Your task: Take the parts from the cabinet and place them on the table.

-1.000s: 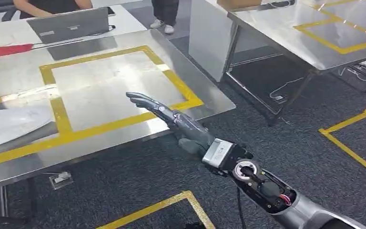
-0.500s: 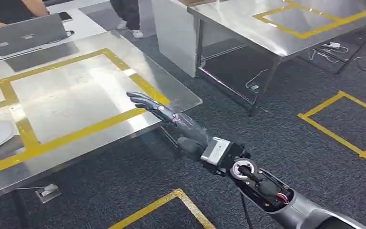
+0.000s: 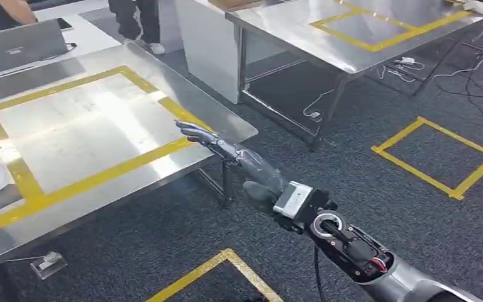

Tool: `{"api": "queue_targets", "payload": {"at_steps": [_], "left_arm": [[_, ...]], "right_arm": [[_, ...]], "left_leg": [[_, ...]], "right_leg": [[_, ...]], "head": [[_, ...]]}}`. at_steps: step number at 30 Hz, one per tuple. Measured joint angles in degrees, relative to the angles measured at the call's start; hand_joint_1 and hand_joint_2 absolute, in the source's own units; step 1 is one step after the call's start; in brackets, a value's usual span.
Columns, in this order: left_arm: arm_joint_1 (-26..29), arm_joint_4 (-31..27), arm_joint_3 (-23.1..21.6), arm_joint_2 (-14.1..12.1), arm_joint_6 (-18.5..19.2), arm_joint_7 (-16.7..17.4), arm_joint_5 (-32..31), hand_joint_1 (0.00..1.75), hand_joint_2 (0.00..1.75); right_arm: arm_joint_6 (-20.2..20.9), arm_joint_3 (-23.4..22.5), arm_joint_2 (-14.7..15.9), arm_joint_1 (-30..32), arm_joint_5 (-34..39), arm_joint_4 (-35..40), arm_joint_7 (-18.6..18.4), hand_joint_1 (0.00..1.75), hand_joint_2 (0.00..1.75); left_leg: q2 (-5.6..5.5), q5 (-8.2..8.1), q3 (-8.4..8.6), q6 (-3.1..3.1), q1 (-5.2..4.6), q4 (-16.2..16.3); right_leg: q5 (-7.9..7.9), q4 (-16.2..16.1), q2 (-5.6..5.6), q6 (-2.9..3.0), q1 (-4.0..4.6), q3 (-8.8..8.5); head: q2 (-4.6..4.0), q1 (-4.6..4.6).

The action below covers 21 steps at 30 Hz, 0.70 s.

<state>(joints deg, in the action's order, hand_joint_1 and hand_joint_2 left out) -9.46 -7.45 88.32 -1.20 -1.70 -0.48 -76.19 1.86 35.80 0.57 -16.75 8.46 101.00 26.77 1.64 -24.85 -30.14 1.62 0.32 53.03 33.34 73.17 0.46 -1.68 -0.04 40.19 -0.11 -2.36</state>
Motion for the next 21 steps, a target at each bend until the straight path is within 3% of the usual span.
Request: {"api": "queue_targets", "payload": {"at_steps": [1, 2, 4, 5, 6, 7, 9, 11, 12, 13, 14, 16, 17, 18, 20, 21], "left_arm": [[0.03, 0.00, 0.00, -0.04, 0.00, 0.07, 0.02, 0.00, 0.00], [0.04, 0.00, 0.00, -0.04, 0.00, 0.11, 0.04, 0.00, 0.00], [-0.05, 0.00, 0.00, 0.04, -0.02, 0.28, 0.17, 0.00, 0.00], [-0.07, 0.00, 0.00, 0.11, -0.02, 0.33, 0.22, 0.00, 0.00], [-0.02, 0.00, 0.00, 0.15, -0.02, 0.46, 0.28, 0.00, 0.00], [-0.05, 0.00, 0.00, 0.17, -0.02, 0.50, 0.31, 0.00, 0.00], [-0.03, 0.00, 0.00, 0.17, -0.04, 0.68, 0.28, 0.00, 0.00], [-0.21, 0.00, 0.00, 0.17, -0.02, 0.96, 0.17, 0.00, 0.00], [-0.21, 0.00, 0.00, 0.11, -0.02, 1.09, 0.06, 0.00, 0.00], [-0.23, 0.00, 0.00, 0.26, -0.02, 1.11, 0.02, 0.00, 0.00], [-0.18, 0.00, 0.00, 0.26, -0.02, 1.18, 0.00, 0.00, 0.00], [-0.01, 0.00, 0.00, 0.17, -0.02, 1.20, 0.02, 0.00, 0.00], [0.03, 0.00, 0.00, 0.15, -0.02, 1.20, 0.02, 0.00, 0.00], [0.18, 0.00, 0.00, 0.15, -0.02, 1.25, 0.07, 0.00, 0.00], [0.19, 0.00, 0.00, 0.15, -0.07, 1.25, 0.26, 0.00, 0.00], [0.14, 0.00, 0.00, 0.15, -0.11, 1.25, 0.31, 0.00, 0.00]], "right_arm": [[0.00, 0.00, 0.09, 0.09, 0.00, -0.02, -0.02, 0.00, 0.00], [-0.02, 0.00, 0.15, 0.13, 0.00, -0.02, -0.02, 0.00, 0.00], [0.00, 0.00, 0.17, 0.10, 0.00, -0.02, -0.02, 0.00, 0.00], [0.00, 0.00, 0.17, 0.07, 0.00, -0.02, -0.02, 0.00, 0.00], [0.02, 0.00, 0.17, 0.05, 0.00, -0.02, -0.02, 0.00, 0.00], [0.09, 0.00, 0.17, -0.01, 0.02, -0.02, -0.02, 0.00, 0.00], [0.24, 0.00, 0.17, 0.08, 0.02, -0.04, -0.02, 0.00, 0.00], [0.35, 0.00, 0.17, 0.04, 0.02, -0.04, 0.00, 0.00, 0.00], [0.39, 0.02, 0.15, 0.10, 0.02, -0.04, -0.02, 0.00, 0.00], [0.39, 0.02, 0.15, 0.00, 0.02, -0.07, 0.04, 0.00, 0.00], [0.39, 0.07, 0.15, 0.06, 0.02, -0.09, 0.00, 0.00, 0.00], [0.42, 0.07, 0.15, 0.39, 0.02, -0.22, 0.00, 0.00, 0.00], [0.42, 0.09, 0.17, 0.57, 0.02, -0.31, 0.00, 0.00, 0.00], [0.42, 0.09, 0.17, 0.79, 0.02, -0.44, 0.00, 0.00, 0.00], [0.42, 0.09, 0.17, 0.85, 0.02, -0.59, 0.00, 0.00, 0.00], [0.42, 0.09, 0.17, 0.83, 0.02, -0.59, 0.00, 0.00, 0.00]], "left_leg": [[0.40, 0.00, -0.02, 0.00, 0.00, 0.01], [0.79, -0.01, 0.00, -0.01, 0.00, 0.02], [1.66, -0.13, 0.20, -0.18, -0.06, 0.03], [1.99, -0.21, 0.37, -0.31, -0.10, 0.04], [2.32, -0.20, 0.37, -0.47, -0.14, -0.14], [2.60, -0.15, 0.22, -0.72, -0.36, 0.10], [3.41, -0.12, 0.35, -1.19, -0.29, -0.07], [4.43, -0.14, 0.85, -1.82, -0.62, -0.34], [3.83, -0.76, 0.81, -2.02, -0.33, 0.15], [1.18, -3.27, -0.72, -2.37, -0.22, 3.61], [-0.25, -5.77, -2.98, -2.59, -0.05, 8.39], [-1.22, -9.76, -8.11, -2.81, 0.02, 18.86], [-1.26, -9.98, -9.18, -2.84, 0.01, 20.77], [-1.27, -8.79, -9.05, -2.72, 0.01, 20.11], [-1.49, -3.90, -5.43, -2.29, 0.01, 11.98], [-2.71, -0.35, -1.76, -1.83, 0.01, 4.21]], "right_leg": [[-0.10, 1.13, -0.07, -0.01, -0.08, 0.45], [-1.20, -0.10, -0.10, 0.02, -0.13, -0.25], [-6.87, -11.47, -0.81, 0.55, -0.07, -6.31], [-8.99, -17.09, -2.21, 0.98, 0.15, -9.33], [-7.84, -19.43, -4.68, 1.47, 0.82, -10.22], [-8.55, -19.71, -4.21, 1.61, 0.96, -10.08], [-8.50, -19.48, -3.00, 1.87, 1.02, -9.76], [-8.97, -20.09, -1.90, 2.56, 0.66, -9.93], [-9.27, -20.42, -1.58, 2.76, 0.18, -10.34], [-9.46, -20.48, -1.02, 3.06, 0.08, -10.16], [-9.59, -20.47, -0.68, 3.25, 0.08, -9.95], [-9.75, -20.41, 0.50, 3.41, 0.18, -9.57], [-9.77, -20.37, 0.96, 3.40, 0.21, -9.53], [-9.81, -20.35, 1.68, 3.37, 0.25, -9.57], [-9.82, -20.15, 2.84, 3.32, 0.27, -9.61], [-9.79, -20.01, 3.49, 3.27, 0.29, -9.67]], "head": [[0.00, -0.13], [0.00, -0.33], [0.00, -0.61], [0.00, -0.77], [0.00, -0.70], [0.00, -0.50], [0.00, -0.70], [0.00, -0.50], [0.00, -0.50], [0.00, -0.02], [0.00, 0.83], [0.00, 1.40], [0.00, 1.46], [0.00, 1.44], [0.00, 1.53], [0.00, 1.57]]}}
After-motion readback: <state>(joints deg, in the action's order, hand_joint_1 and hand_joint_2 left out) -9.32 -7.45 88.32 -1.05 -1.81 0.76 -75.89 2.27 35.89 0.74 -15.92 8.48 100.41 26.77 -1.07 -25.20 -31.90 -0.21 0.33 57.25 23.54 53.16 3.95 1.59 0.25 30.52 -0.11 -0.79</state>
